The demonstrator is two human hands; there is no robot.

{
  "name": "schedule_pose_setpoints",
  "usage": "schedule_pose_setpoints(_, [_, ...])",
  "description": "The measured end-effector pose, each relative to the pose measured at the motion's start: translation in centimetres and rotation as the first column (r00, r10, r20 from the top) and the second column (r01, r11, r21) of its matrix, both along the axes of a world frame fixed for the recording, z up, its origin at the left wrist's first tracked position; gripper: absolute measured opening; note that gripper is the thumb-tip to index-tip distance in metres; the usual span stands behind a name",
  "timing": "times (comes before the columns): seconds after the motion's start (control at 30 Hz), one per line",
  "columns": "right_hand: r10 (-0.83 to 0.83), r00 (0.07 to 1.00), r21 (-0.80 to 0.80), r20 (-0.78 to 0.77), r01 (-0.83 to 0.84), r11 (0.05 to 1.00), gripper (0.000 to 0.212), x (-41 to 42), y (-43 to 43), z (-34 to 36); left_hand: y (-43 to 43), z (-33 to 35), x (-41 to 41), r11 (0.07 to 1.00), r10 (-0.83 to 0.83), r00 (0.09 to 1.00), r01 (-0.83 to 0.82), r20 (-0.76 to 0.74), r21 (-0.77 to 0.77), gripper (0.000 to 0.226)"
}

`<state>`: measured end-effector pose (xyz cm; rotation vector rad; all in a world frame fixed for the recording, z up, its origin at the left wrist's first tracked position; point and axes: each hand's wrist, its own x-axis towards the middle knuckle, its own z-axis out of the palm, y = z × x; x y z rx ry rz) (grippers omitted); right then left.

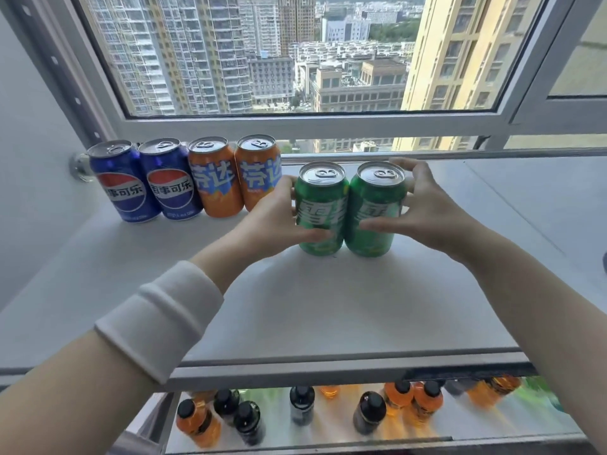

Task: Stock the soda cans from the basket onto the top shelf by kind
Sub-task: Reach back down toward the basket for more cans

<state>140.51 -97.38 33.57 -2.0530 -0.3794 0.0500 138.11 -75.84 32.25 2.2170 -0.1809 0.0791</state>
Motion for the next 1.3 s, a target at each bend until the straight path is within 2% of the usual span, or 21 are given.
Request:
schedule_pose_setpoints(0.1, [0.015,0.995,-0.158,0.095,0.0,0.987,0.096,-0.1,-0.2,2.4,0.1,2.1,-0.2,0.986,-0.039,0.994,0.021,0.105,0.168,0.101])
schedule_pose_setpoints(0.17, [0.058,0.99,-0.295,0.128,-0.018,0.955,0.092,0.1,-0.1,3.8,0.0,4.2,-0.2,0.938,-0.1,0.977,0.03,0.187,0.344,0.106])
schedule_pose_setpoints(0.27, [0.092,0.99,-0.444,0.11,-0.034,0.895,0.084,0.6,0.4,4.8,-0.6,6.4,0.7,0.799,-0.206,0.969,0.086,0.136,0.596,0.091])
schedule_pose_setpoints(0.33, [0.082,0.989,-0.475,0.12,-0.015,0.88,0.078,0.9,0.8,5.1,-0.8,7.1,1.4,0.743,-0.243,0.965,0.122,0.095,0.658,0.077])
schedule_pose_setpoints(0.43, [0.075,0.993,-0.472,0.095,-0.021,0.881,0.073,1.6,1.1,6.0,-0.5,8.0,2.6,0.752,-0.24,0.968,0.137,0.075,0.645,0.064])
schedule_pose_setpoints(0.57, [0.05,0.997,-0.443,0.063,-0.017,0.896,0.067,3.4,1.6,7.1,-0.4,9.0,4.7,0.761,-0.227,0.97,0.116,0.093,0.638,0.064])
schedule_pose_setpoints(0.77, [-0.035,0.995,-0.355,0.098,0.068,0.932,0.075,6.5,3.1,7.1,-0.1,9.4,7.5,0.725,-0.176,0.982,0.081,0.07,0.684,0.065])
schedule_pose_setpoints(1.07, [-0.033,0.998,-0.322,0.045,0.045,0.946,0.08,8.9,5.0,5.4,1.0,9.1,8.9,0.664,-0.148,0.989,0.088,0.015,0.742,0.071])
schedule_pose_setpoints(1.3, [-0.014,1.0,-0.312,0.019,0.019,0.95,0.08,9.4,5.1,5.4,1.6,8.8,9.0,0.677,-0.143,0.99,0.087,0.015,0.731,0.07])
